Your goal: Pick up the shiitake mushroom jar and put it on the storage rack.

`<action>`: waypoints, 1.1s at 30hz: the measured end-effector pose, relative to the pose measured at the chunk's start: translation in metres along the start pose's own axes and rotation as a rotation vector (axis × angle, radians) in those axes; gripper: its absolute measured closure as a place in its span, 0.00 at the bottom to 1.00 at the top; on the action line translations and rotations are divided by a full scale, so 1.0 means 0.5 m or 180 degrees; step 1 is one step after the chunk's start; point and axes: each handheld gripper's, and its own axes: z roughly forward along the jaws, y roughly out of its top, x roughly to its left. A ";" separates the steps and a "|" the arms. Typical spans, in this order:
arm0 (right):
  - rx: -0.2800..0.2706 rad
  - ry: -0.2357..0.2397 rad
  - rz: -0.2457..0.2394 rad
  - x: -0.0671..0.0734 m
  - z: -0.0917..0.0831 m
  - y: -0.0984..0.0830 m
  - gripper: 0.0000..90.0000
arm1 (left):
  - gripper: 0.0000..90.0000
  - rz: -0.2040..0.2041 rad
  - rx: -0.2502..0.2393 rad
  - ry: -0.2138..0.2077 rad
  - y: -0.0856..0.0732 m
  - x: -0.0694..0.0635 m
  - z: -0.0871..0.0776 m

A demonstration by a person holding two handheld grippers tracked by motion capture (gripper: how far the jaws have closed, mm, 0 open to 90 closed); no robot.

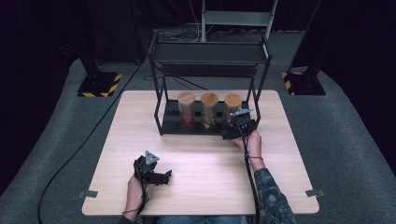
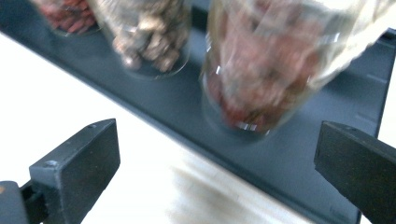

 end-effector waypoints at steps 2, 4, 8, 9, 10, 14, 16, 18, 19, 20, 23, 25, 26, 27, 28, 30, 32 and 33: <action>0.0011 0.0030 -0.0005 0.005 -0.011 -0.012 0.00 | 0.00 -0.0001 0.0000 -0.0001 0.000 0.000 0.000; 0.0020 0.0022 -0.0052 0.012 -0.024 -0.026 0.00 | 0.00 -0.0002 -0.0001 -0.0001 0.000 0.000 0.000; 0.0027 0.0051 -0.0136 0.024 -0.053 -0.060 0.00 | 0.00 -0.0001 0.0001 -0.0001 0.000 0.000 0.000; 0.0023 0.0058 -0.0146 0.027 -0.061 -0.069 0.00 | 0.00 -0.0003 -0.0001 -0.0001 0.000 0.000 0.000; 0.0034 0.0070 -0.0164 0.029 -0.068 -0.077 0.00 | 0.00 -0.0001 0.0001 -0.0001 0.000 0.000 0.000; 0.0050 0.0009 -0.0296 0.041 -0.102 -0.104 0.00 | 0.00 0.0000 0.0001 -0.0001 0.000 0.000 0.000; 0.0022 0.0033 -0.0316 0.044 -0.118 -0.120 0.00 | 0.00 -0.0001 0.0001 -0.0001 0.000 0.000 0.000; 0.0014 0.0055 -0.0311 0.045 -0.131 -0.137 0.00 | 0.00 -0.0002 0.0001 0.0000 0.000 0.000 0.000; 0.0022 0.0073 -0.0298 0.045 -0.136 -0.147 0.00 | 0.00 -0.0001 0.0001 0.0000 0.000 0.000 0.000; 0.0026 0.0096 -0.0284 0.045 -0.140 -0.157 0.00 | 0.00 -0.0002 0.0000 0.0000 0.000 0.000 0.000; 0.0145 0.0108 -0.0263 0.038 -0.137 -0.192 0.00 | 0.00 -0.0001 0.0001 -0.0001 0.000 0.000 0.000; 0.0136 0.0123 -0.0169 0.027 -0.136 -0.217 0.00 | 0.00 0.0000 0.0002 -0.0001 0.000 0.000 0.000; 0.0125 0.0133 -0.0124 0.023 -0.137 -0.229 0.00 | 0.00 -0.0001 0.0001 -0.0001 0.000 0.000 0.000; 0.0126 0.0129 -0.0089 0.019 -0.138 -0.240 0.00 | 0.00 0.0000 0.0001 -0.0001 0.000 0.000 0.000; 0.0120 0.0121 -0.0061 0.016 -0.140 -0.253 0.00 | 0.00 0.0001 0.0002 -0.0001 0.000 0.000 0.000; 0.0153 0.0109 -0.0038 0.011 -0.142 -0.269 0.00 | 0.00 -0.0001 0.0001 -0.0001 0.000 0.000 0.000; 0.0142 0.0072 0.0021 0.006 -0.146 -0.285 0.00 | 0.00 -0.0002 0.0000 -0.0001 0.000 0.000 0.000; 0.0127 0.0060 0.0058 0.003 -0.149 -0.293 0.00 | 0.00 -0.0002 0.0001 -0.0001 0.000 0.000 0.000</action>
